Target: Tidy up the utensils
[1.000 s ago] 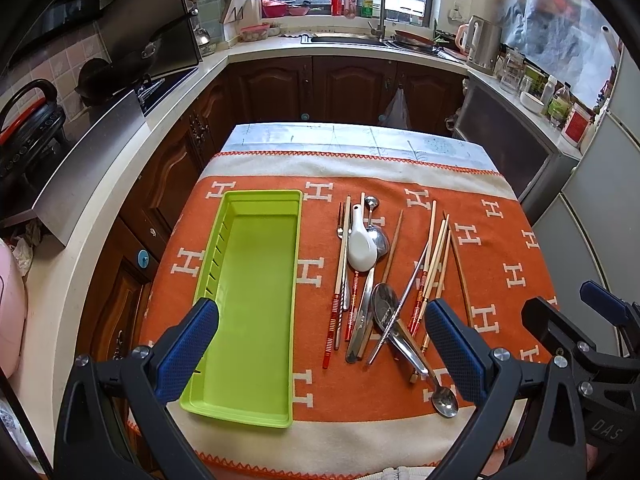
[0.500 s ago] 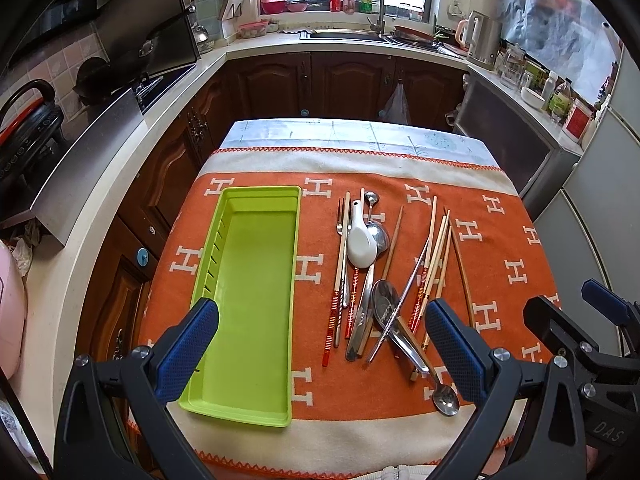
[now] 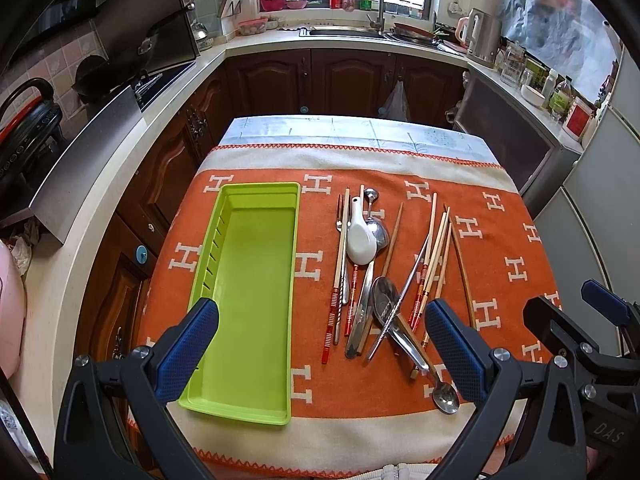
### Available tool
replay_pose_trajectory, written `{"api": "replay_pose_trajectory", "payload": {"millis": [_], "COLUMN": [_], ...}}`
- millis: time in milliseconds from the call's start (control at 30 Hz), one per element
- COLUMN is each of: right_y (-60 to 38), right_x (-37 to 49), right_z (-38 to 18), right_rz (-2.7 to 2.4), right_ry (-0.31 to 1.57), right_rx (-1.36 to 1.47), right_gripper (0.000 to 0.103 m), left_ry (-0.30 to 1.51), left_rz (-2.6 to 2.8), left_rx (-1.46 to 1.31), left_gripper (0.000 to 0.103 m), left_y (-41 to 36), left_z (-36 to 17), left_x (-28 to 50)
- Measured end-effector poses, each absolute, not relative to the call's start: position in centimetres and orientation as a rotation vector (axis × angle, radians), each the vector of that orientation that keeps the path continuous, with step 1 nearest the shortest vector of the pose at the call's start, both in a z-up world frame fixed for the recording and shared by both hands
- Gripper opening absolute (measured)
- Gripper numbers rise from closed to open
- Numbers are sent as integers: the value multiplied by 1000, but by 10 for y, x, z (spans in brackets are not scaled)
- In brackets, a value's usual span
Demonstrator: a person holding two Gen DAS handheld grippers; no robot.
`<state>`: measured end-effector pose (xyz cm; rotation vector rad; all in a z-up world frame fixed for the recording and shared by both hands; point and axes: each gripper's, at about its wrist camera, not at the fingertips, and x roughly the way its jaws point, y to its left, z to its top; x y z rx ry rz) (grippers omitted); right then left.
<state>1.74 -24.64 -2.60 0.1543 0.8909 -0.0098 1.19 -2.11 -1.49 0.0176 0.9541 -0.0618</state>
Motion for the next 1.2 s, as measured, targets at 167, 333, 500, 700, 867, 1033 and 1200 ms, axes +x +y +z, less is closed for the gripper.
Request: {"api": "replay_pose_trajectory", "payload": {"millis": [167, 333, 500, 700, 867, 1033, 1200], "right_y": [-245, -242, -241, -241, -244, -241, -253], "right_x": [16, 14, 13, 13, 15, 14, 25], "right_z": [-28, -32, -34, -35, -35, -38, -43], "right_rz": [-6, -5, -2, -2, 3, 3, -12], "right_ry": [892, 893, 896, 898, 904, 908, 929], "right_rx": [156, 160, 168, 177, 185, 192, 246], "right_gripper": [103, 103, 103, 103, 103, 102, 91], "left_ry": [953, 955, 948, 946, 969, 1001, 1098], "left_rz": [-62, -63, -66, -78, -93, -126, -163], "left_rx": [17, 16, 17, 16, 9, -17, -104], "left_gripper": [102, 102, 102, 102, 102, 102, 102], "left_y": [-21, -21, -22, -25, -27, -23, -10], "left_z": [-16, -16, -17, -19, -19, -24, -35], "left_x": [11, 11, 8, 7, 14, 31, 59]}}
